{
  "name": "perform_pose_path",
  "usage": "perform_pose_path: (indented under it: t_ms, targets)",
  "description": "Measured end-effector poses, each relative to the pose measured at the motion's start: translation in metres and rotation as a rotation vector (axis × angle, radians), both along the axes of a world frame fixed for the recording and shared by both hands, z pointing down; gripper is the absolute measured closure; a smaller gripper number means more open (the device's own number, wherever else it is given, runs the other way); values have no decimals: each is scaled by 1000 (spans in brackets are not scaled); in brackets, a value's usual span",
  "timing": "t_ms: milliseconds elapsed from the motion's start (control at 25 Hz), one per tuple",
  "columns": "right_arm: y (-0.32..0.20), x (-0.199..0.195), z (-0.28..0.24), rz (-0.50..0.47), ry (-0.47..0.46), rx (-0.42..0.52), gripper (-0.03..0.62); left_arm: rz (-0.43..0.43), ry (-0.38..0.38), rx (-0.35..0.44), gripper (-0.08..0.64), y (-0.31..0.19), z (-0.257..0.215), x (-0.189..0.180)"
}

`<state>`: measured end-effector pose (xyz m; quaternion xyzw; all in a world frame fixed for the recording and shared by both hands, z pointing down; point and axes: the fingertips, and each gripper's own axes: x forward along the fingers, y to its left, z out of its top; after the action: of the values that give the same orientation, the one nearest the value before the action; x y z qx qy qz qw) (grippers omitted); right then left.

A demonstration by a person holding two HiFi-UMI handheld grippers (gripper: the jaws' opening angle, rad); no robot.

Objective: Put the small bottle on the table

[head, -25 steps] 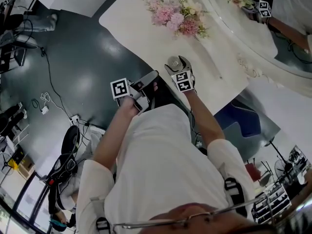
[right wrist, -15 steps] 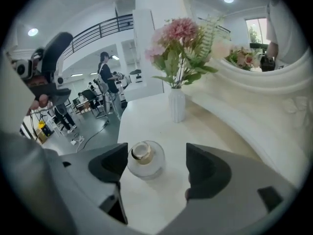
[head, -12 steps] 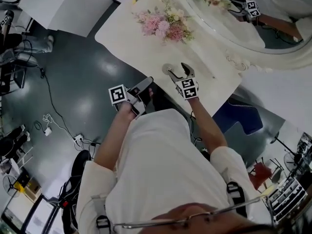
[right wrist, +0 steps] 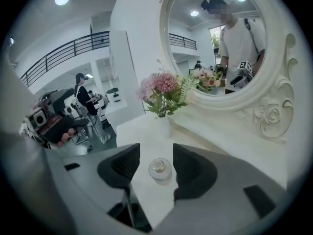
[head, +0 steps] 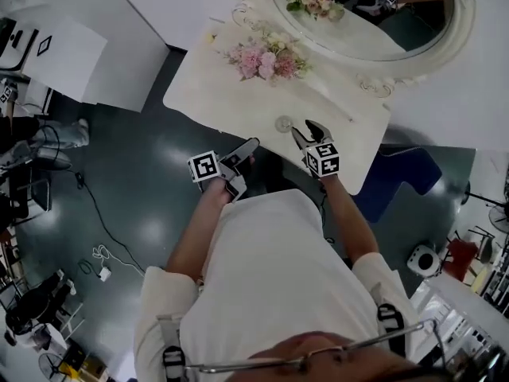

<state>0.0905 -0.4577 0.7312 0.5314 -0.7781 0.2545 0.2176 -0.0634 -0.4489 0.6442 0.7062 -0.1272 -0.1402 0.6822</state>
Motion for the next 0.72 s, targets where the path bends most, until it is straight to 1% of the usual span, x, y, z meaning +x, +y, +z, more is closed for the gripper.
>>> perform_pose_path:
  t_ms: [80,120,160,200,320,400,520,600,640,720]
  targets:
    - [8,-9,-14,40,2,15,380,34,15,13,285,1,-6,-8]
    - [13,-13,-21,57,0,22,387,53,14,26,304,2,-9,-12]
    - [18,-19,-29,71,-7,29,393,75,-3,52,321,4,-12,-16]
    - [22,-24,-36,84,-16,35,397,99,-39,96,333,5,-13,-19]
    - [33,-39,-57,111,-45,53,402,169,-201,284,367,4,-15,-23]
    - [44,-45,-71,127,-46,64,410,205,-261,379,385,6,-20,-21]
    - [66,-50,-90,165,-39,77,436,242,-336,504,417,12,-30,-19]
    - [79,-51,-102,191,-33,81,451,260,-372,572,444,15,-39,-17]
    - [85,-52,-106,196,-31,77,462,269,-375,593,472,17,-44,-16]
    - [97,-56,-115,187,-32,69,471,287,-364,631,499,23,-57,-10]
